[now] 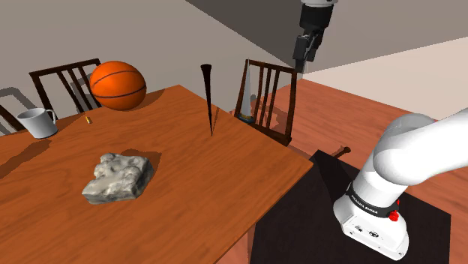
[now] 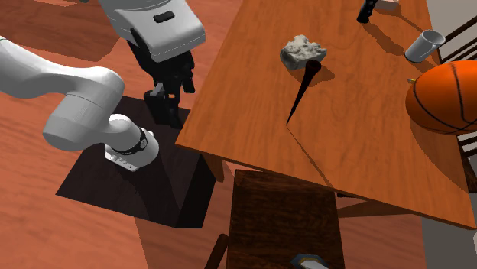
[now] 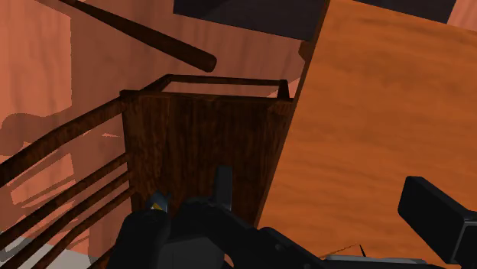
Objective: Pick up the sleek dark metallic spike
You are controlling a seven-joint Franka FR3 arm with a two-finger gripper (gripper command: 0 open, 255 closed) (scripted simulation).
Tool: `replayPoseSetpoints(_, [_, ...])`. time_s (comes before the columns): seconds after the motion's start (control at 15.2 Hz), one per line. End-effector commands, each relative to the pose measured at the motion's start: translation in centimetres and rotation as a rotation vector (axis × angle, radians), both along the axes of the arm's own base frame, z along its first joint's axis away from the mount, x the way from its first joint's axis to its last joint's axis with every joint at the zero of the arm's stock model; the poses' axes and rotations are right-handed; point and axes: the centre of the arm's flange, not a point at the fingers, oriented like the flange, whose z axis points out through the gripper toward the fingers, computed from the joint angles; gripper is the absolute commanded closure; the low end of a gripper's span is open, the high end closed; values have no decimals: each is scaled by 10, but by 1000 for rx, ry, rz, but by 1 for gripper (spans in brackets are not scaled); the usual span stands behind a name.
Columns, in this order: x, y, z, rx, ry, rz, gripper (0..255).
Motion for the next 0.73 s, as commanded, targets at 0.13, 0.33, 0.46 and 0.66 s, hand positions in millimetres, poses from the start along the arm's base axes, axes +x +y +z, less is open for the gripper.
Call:
replayPoseSetpoints(0.13, [22, 14, 2, 10, 4, 7, 0])
replayPoseSetpoints(0.33, [55, 35, 4, 25, 11, 18, 0])
replayPoseSetpoints(0.46, [77, 49, 6, 35, 16, 25, 0])
replayPoseSetpoints(0.66, [109, 70, 8, 50, 22, 36, 0])
